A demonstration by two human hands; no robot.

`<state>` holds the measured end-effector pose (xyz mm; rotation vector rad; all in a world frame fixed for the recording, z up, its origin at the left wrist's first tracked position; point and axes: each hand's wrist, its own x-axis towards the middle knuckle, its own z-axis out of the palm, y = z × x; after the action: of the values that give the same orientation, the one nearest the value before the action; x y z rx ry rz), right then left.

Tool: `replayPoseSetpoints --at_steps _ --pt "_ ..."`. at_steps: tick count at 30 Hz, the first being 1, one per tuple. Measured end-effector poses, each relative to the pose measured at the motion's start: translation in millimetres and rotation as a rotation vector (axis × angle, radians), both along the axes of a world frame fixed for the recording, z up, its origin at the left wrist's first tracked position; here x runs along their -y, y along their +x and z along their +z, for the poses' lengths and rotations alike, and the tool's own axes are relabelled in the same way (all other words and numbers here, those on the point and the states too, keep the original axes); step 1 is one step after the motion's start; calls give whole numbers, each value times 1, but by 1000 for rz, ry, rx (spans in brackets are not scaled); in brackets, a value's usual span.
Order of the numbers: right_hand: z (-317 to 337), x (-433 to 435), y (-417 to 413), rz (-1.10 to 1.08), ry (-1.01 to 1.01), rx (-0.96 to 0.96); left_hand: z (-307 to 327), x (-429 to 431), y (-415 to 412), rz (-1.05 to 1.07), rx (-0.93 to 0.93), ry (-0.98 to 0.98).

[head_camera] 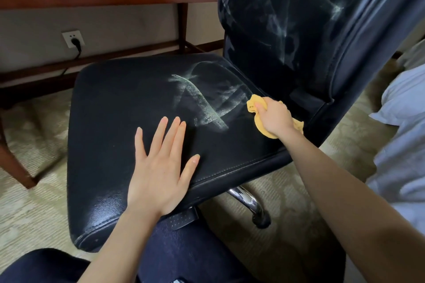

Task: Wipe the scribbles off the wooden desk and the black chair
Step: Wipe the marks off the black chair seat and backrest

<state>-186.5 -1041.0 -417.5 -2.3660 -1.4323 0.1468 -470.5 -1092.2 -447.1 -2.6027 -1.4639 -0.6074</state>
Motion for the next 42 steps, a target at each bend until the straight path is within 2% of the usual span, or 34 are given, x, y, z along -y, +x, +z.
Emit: replayPoseSetpoints --at_steps 4,8,14,19,23,28,34,42 --pt "-7 -28 -19 52 11 62 0 0 0 4 10 -6" --pt "-12 -29 -51 270 -4 77 0 0 0 11 13 -12" --pt "-12 24 -103 531 103 101 0 -1 -3 2 21 -17" --pt "-18 67 -110 640 152 26 1 -2 -5 -6 21 -15" --pt "-15 97 -96 690 118 -3 1 -2 -4 1 34 -16" --pt "-2 103 -54 513 68 21 1 -2 -4 5 38 -15" --pt "-8 58 7 239 69 4 0 -2 -3 9 32 -5" --pt "1 -10 -12 113 19 -7 -1 0 0 9 67 2"
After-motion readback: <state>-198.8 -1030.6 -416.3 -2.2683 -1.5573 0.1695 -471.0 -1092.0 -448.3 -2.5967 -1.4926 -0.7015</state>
